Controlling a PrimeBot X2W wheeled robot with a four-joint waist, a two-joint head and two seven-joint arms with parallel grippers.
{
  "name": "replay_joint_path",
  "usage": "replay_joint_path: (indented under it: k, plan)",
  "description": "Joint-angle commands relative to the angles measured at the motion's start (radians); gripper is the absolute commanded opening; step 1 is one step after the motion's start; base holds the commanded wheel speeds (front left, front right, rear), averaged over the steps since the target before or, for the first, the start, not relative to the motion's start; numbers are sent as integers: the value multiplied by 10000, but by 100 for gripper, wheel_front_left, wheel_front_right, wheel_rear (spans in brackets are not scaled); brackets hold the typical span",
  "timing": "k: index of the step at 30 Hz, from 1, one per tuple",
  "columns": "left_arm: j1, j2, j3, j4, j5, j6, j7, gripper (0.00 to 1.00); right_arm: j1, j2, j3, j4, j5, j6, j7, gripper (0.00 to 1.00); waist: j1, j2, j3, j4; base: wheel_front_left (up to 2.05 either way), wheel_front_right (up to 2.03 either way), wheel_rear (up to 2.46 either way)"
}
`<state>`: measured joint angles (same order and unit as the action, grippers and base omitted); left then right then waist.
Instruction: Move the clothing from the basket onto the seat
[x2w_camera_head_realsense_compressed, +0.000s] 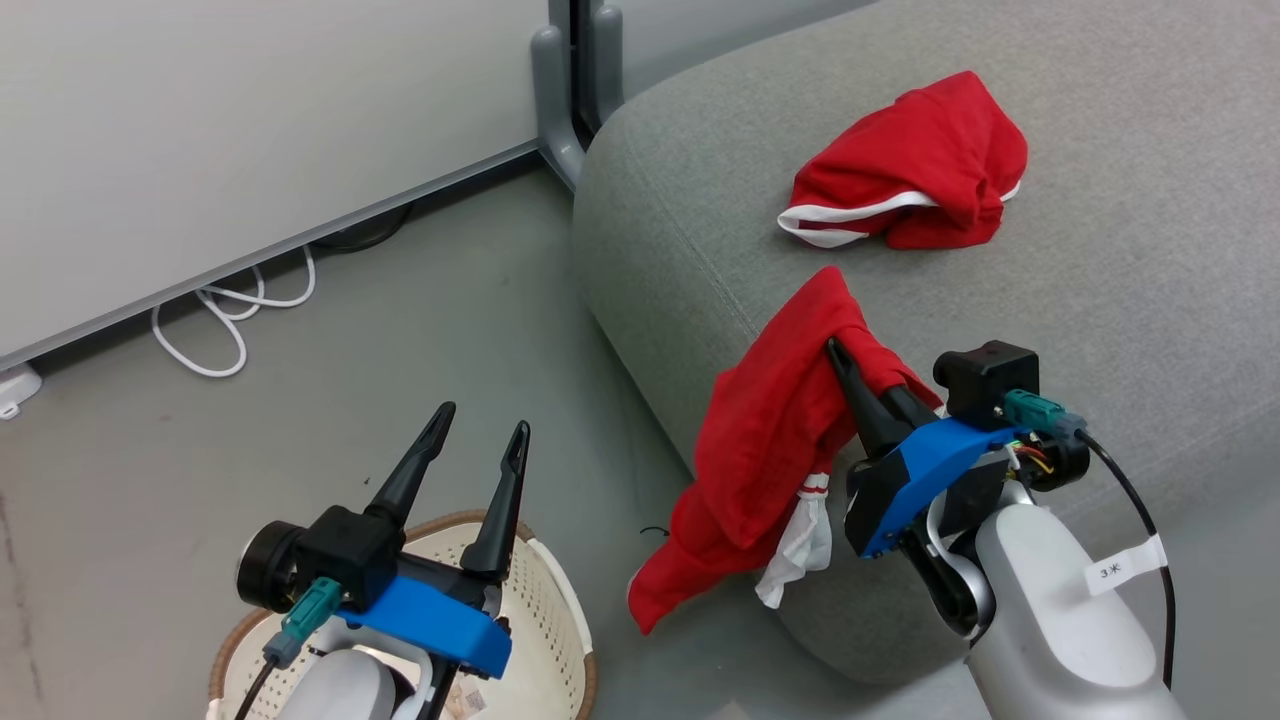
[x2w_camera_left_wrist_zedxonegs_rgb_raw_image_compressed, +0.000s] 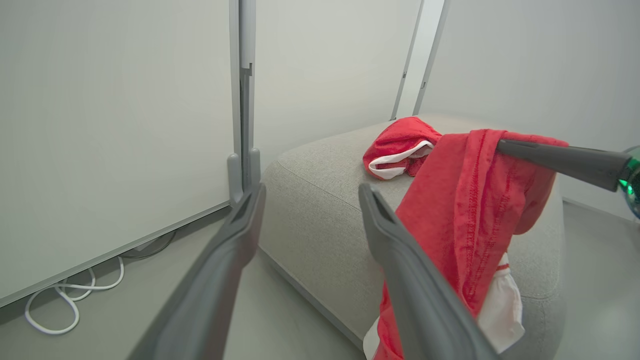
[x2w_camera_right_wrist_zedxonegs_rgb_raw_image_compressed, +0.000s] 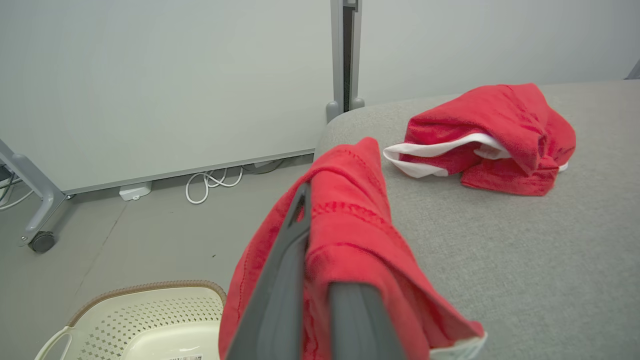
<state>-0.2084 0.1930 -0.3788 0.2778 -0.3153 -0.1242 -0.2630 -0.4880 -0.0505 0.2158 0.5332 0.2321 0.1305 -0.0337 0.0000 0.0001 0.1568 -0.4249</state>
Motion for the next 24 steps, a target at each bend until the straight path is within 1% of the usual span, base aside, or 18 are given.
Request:
replay_joint_path:
  k: [1,8,15,21,24]
  plan:
    - [-137,85,-1,16,58,-58,-25,100,84,2,0,-53,90,5,-74,0,0,-1,72,-201,0,0,0]
    - [-230,114,-8,26,89,-68,-25,100,148,2,-26,-39,229,5,-169,0,0,-1,153,-414,0,0,0]
    - [-276,108,-94,38,79,-59,-25,100,-14,1,-255,45,184,5,-294,0,0,-1,244,-295,0,0,0]
    - [-291,159,49,-111,111,-62,-25,100,-798,-1,-531,-63,324,5,-400,0,0,-1,449,-275,0,0,0]
    - [-362,190,72,-218,153,-64,-25,100,-1437,-1,-981,-130,202,5,-332,0,0,-1,642,-223,0,0,0]
